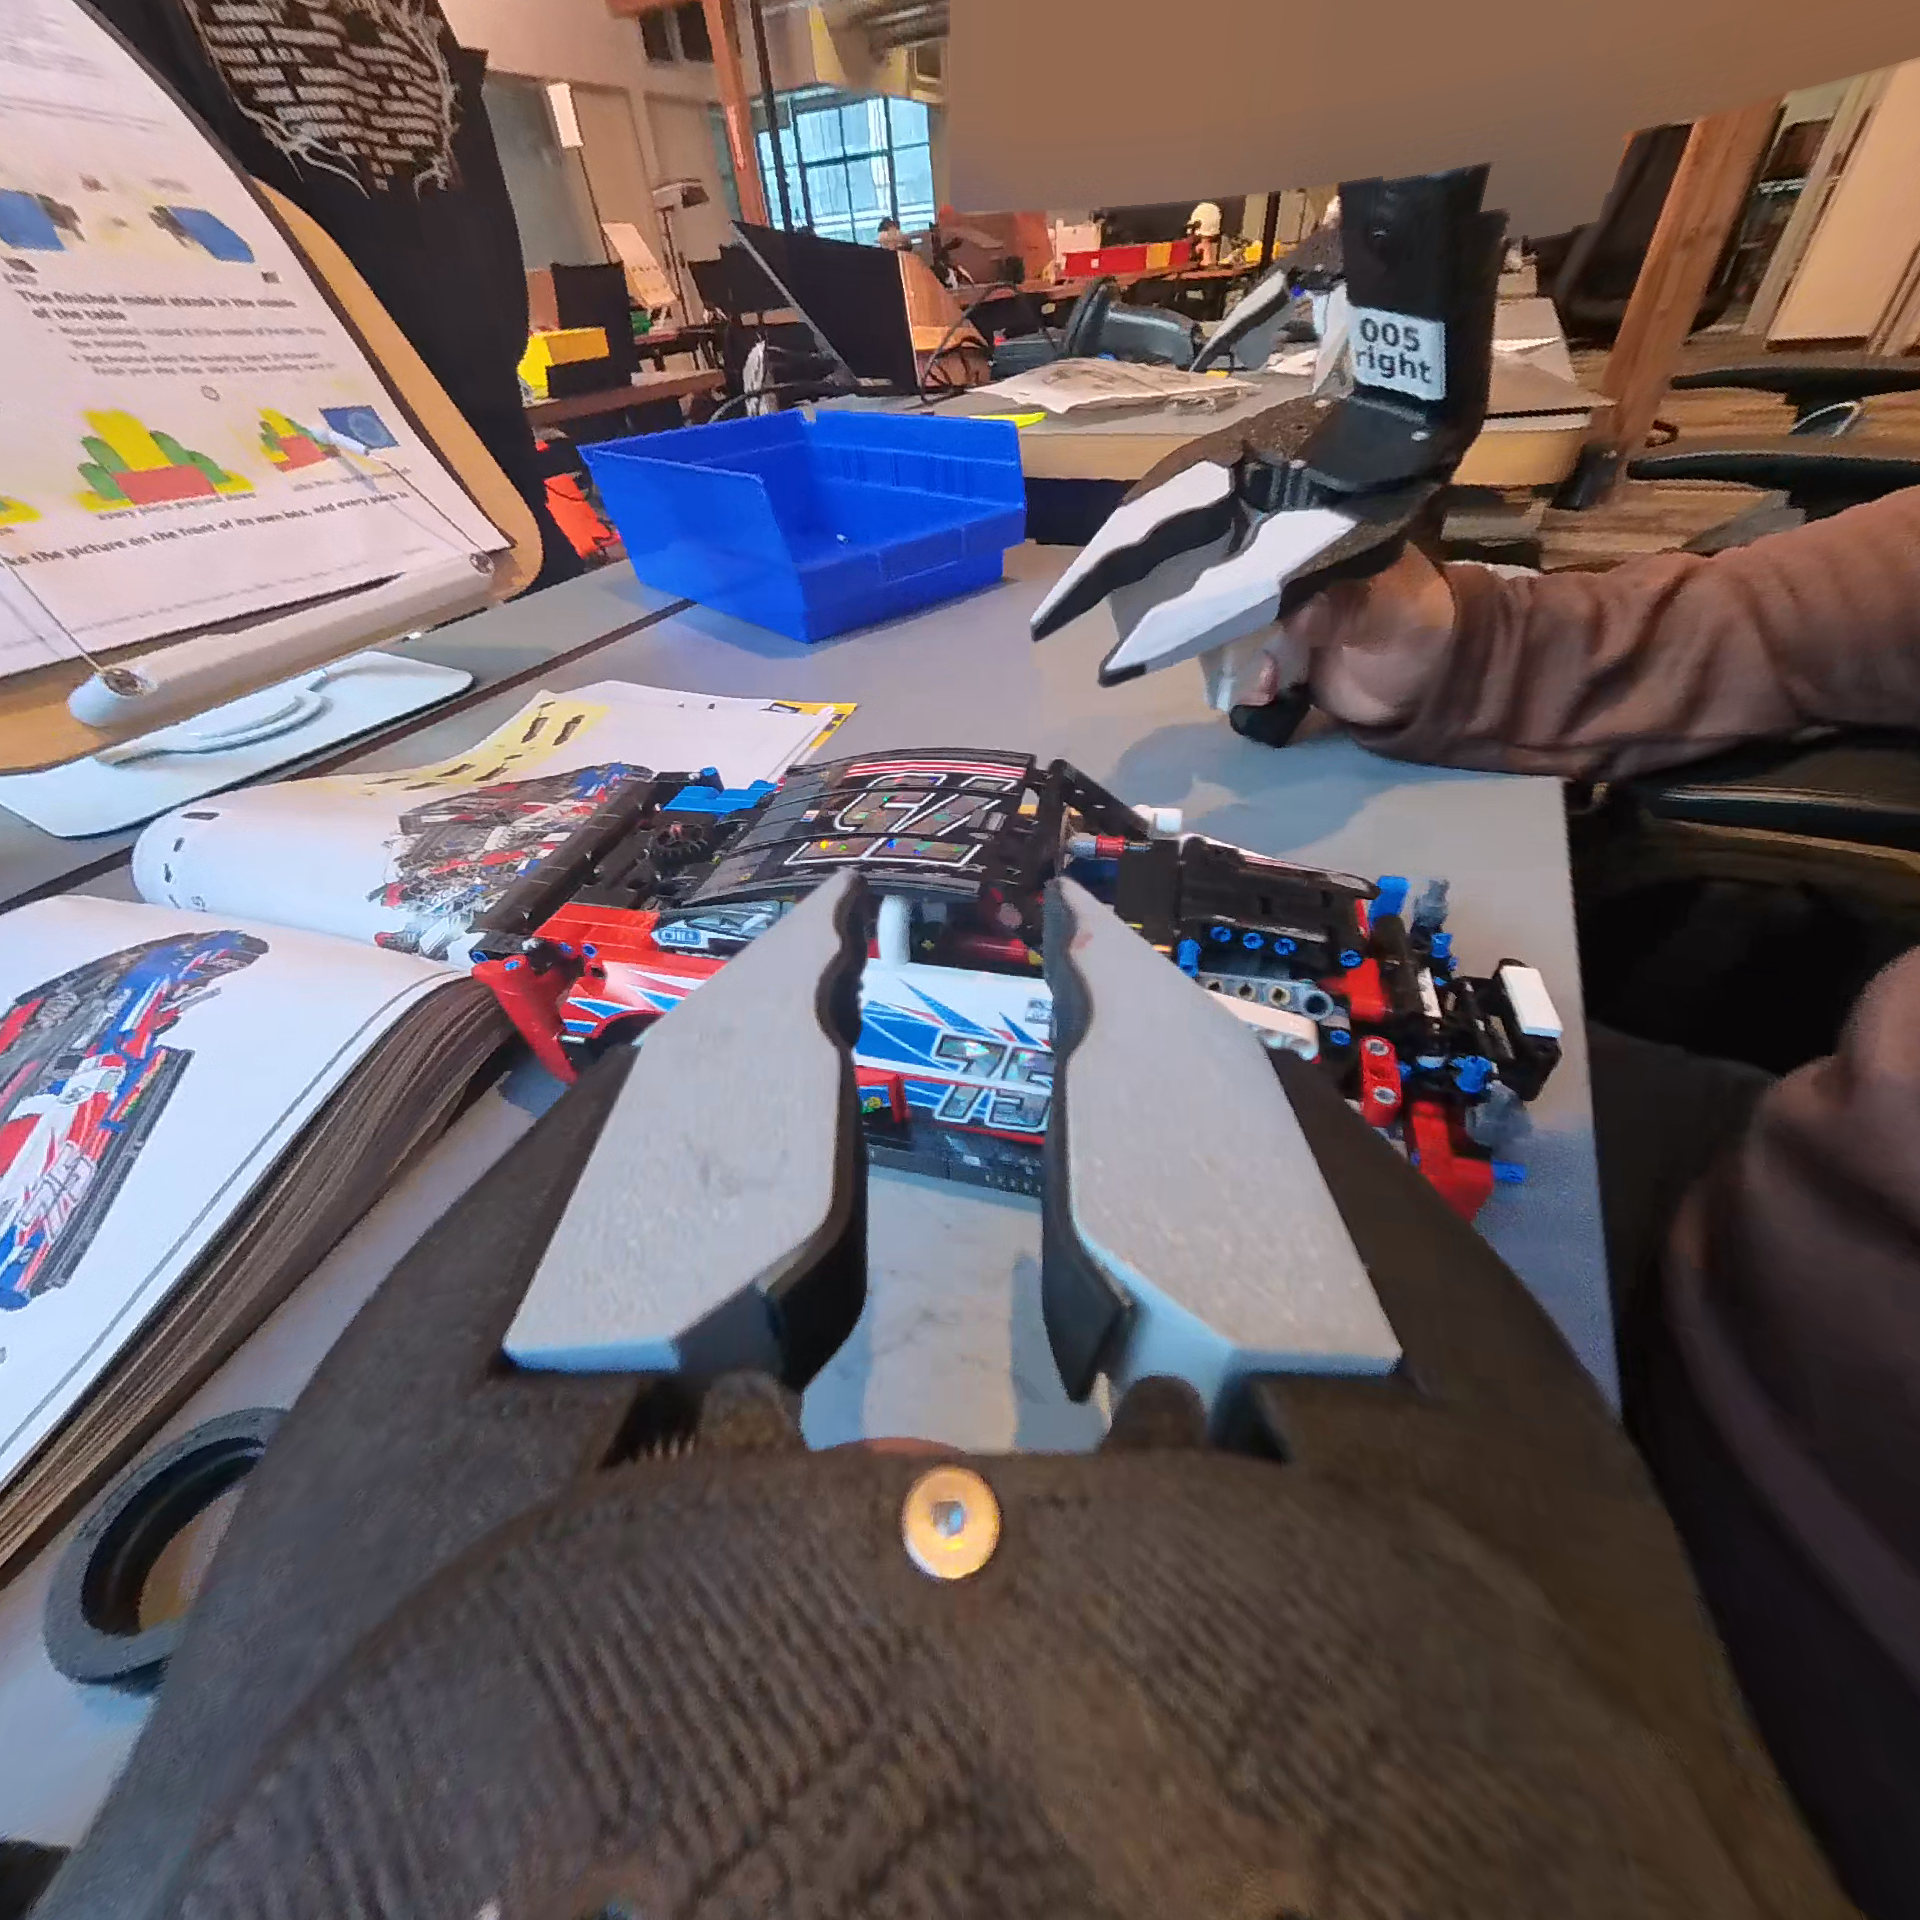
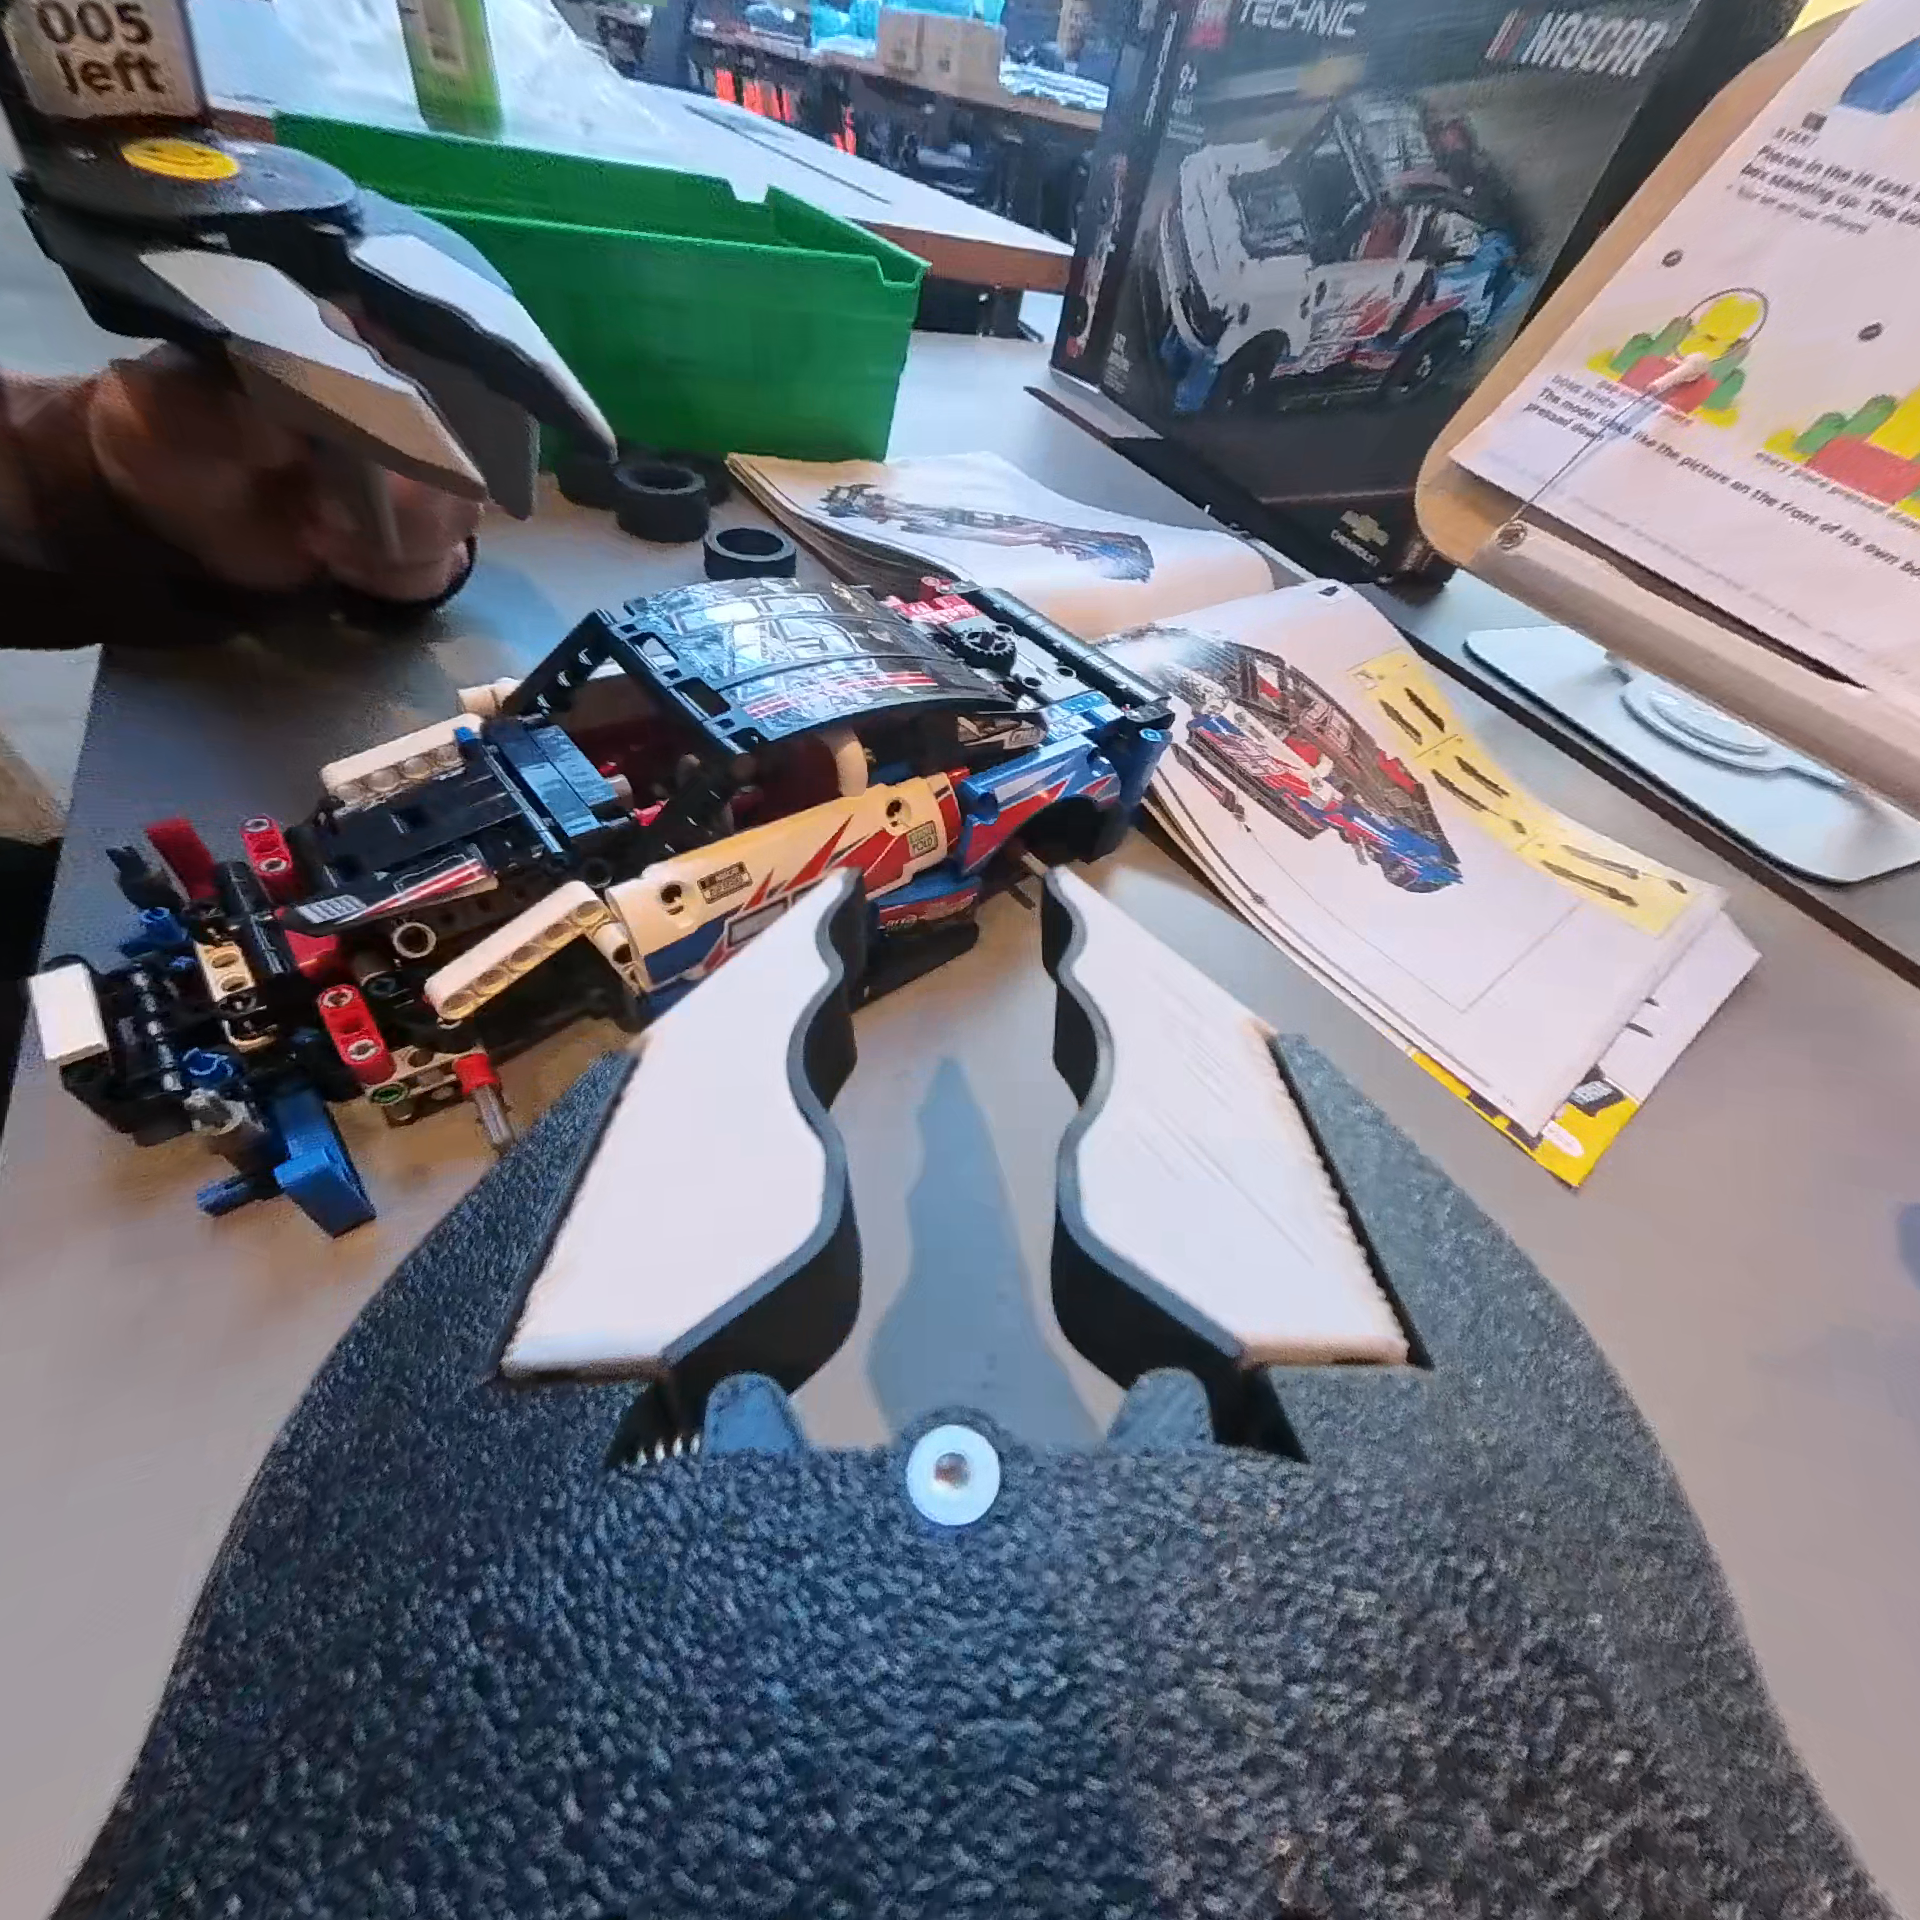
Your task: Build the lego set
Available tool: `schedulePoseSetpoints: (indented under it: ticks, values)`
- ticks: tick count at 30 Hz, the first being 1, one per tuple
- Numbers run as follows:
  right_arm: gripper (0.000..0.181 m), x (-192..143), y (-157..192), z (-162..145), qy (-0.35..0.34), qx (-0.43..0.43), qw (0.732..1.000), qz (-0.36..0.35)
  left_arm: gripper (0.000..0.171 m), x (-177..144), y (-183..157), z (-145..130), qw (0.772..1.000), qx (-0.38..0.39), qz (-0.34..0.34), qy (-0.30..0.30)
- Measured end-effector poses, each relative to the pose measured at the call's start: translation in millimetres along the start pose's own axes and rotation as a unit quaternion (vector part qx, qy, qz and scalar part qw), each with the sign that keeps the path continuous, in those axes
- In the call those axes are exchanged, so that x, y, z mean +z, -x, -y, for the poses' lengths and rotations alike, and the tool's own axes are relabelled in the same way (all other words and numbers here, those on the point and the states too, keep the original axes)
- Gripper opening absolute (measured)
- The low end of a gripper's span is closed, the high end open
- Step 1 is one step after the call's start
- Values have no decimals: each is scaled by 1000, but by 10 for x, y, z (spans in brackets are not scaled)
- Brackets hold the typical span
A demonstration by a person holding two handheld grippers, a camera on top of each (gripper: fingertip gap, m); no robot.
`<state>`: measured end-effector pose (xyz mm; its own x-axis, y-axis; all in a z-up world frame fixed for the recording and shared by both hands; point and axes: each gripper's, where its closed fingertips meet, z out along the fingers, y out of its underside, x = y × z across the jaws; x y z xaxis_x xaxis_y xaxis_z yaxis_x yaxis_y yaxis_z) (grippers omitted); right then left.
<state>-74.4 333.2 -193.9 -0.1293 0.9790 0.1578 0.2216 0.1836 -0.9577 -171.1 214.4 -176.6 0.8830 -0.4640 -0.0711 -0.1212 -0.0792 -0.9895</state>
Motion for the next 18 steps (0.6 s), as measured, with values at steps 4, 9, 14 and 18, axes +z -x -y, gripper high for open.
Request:
schedulePoseSetpoints:
  ticks: [4,9,14,18]
  values:
    - [33,-17,-81,20,-12,8,1000,-5,28,43,-6,-9,1000,15,1,4]
    - [38,-66,-199,59,-33,38,999,-13,27,62,-11,-16,1000,22,4,8]
    - [39,-106,-251,91,-51,70,996,-3,25,-22,101,55,999,15,44,-19]
    - [39,-163,-323,110,-65,77,995,-24,22,-377,378,199,990,-2,132,-41]
